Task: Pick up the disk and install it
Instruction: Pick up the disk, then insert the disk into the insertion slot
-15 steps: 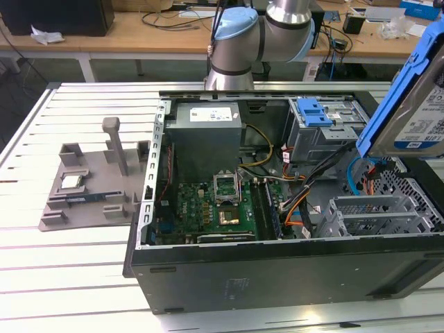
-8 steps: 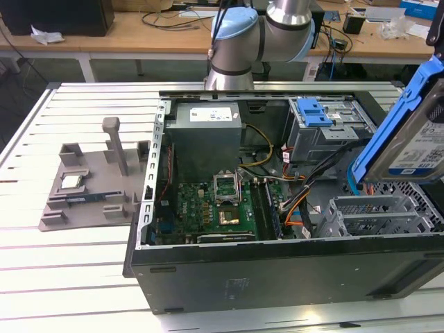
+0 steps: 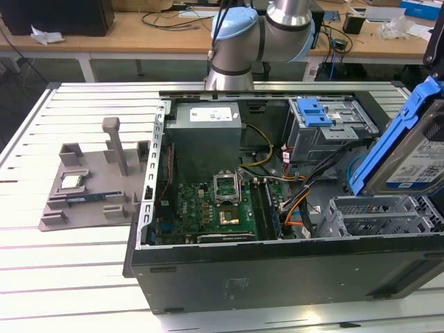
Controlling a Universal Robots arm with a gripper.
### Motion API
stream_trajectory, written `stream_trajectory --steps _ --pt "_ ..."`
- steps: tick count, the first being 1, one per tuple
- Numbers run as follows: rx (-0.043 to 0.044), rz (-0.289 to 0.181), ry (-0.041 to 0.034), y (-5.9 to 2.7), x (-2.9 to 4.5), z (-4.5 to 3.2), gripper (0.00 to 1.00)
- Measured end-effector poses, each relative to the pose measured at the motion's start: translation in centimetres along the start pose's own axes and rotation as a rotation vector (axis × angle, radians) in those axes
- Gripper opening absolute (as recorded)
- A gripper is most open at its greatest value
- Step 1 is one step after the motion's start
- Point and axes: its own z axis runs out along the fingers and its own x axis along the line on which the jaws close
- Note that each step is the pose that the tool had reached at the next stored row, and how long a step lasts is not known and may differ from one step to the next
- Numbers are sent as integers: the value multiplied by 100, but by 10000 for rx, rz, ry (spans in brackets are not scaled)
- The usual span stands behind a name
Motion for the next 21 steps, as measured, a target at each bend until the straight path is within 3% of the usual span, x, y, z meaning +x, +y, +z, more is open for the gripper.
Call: stream_trajectory --steps 21 --pt "0 0 6 -1 9 16 37"
